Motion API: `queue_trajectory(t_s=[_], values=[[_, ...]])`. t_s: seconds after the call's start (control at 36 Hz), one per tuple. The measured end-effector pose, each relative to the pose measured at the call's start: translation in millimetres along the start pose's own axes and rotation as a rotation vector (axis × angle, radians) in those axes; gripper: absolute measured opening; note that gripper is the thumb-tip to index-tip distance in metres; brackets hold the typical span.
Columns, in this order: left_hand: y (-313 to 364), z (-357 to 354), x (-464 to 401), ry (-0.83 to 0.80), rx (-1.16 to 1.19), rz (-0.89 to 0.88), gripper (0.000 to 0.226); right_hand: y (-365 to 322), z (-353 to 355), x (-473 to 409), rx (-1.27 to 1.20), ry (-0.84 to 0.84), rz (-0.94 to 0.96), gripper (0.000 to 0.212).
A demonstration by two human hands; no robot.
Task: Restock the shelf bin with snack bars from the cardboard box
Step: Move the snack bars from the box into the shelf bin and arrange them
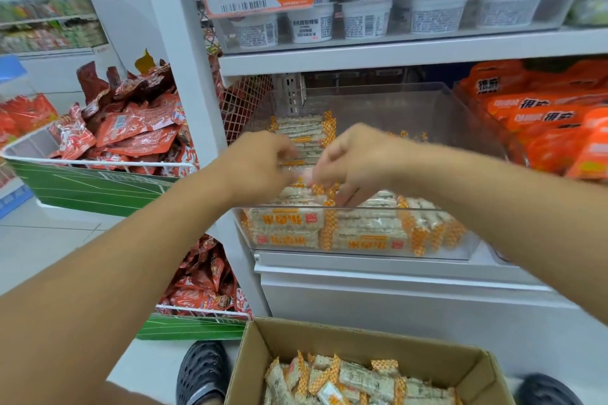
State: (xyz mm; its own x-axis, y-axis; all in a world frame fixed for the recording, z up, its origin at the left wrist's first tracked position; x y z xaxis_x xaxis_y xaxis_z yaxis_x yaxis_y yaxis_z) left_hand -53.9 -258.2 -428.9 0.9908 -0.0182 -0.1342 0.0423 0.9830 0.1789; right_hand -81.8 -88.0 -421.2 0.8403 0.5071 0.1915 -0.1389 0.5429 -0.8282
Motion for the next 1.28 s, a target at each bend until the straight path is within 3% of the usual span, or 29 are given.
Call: queue_trajectory(t_s=[0.08, 0.14, 0.31, 0.39, 0.53, 0.58, 0.69, 0.75, 0.83, 1.0, 1.14, 1.19, 1.28], values=[[7, -19, -7, 0.047, 0.01, -0.094, 0.036, -11, 22, 2, -0.036, 0.224, -0.035, 0.04], [7, -32, -11, -0.033, 0.038, -0.107, 0.044, -7, 23, -2, -0.083, 0.325, -0.08, 0.057], [1, -47, -14, -0.31, -0.07, -0.031, 0.064, 0, -12, -22, -0.627, -0.222, -0.22, 0.08], [-2, -47, -15, -0.354, -0.092, -0.027, 0.066, -7, -20, -29, -0.679, -0.212, -0.238, 0.088], [-7, -49, -17, -0.393, -0.103, -0.017, 0.071, -10, -16, -21, -0.785, -0.348, -0.237, 0.097], [-7, -46, -17, -0.414, -0.094, -0.027, 0.073, -10, -9, -15, -0.643, -0.305, -0.233, 0.088], [-7, -40, -16, -0.441, -0.077, -0.051, 0.076, -1, 6, -15, 0.006, -0.064, -0.241, 0.071], [-7, -38, -15, -0.452, -0.071, -0.054, 0.077, 3, 8, -13, 0.176, -0.076, -0.281, 0.062], [-5, -37, -13, -0.44, -0.07, -0.057, 0.076, 3, 5, -8, 0.132, -0.219, -0.293, 0.058], [-4, -42, -7, -0.354, -0.028, -0.05, 0.063, 3, -2, -14, -0.082, -0.331, -0.269, 0.064], [-5, -45, -8, -0.348, -0.032, -0.037, 0.063, 5, 1, -14, -0.029, -0.399, -0.255, 0.068], [-4, -45, -10, -0.373, -0.044, -0.036, 0.066, 3, 9, -18, 0.092, -0.296, -0.244, 0.069], [-5, -45, -12, -0.403, -0.063, -0.038, 0.069, 7, 21, -34, 0.225, 0.025, -0.215, 0.06]])
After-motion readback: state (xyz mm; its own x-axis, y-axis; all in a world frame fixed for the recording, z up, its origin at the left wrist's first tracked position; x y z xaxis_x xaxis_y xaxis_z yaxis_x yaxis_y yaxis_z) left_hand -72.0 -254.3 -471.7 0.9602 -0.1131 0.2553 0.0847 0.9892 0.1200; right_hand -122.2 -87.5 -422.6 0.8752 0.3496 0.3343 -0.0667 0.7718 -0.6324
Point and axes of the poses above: each hand's wrist, its own x-axis away from the middle knuckle, its own z-axis out of the back of the hand, y = z × x, the point moved 1 cm from there along -x, towards the middle knuckle, and after that the axes turned 3 degrees about -x, right-handed, at the moved point
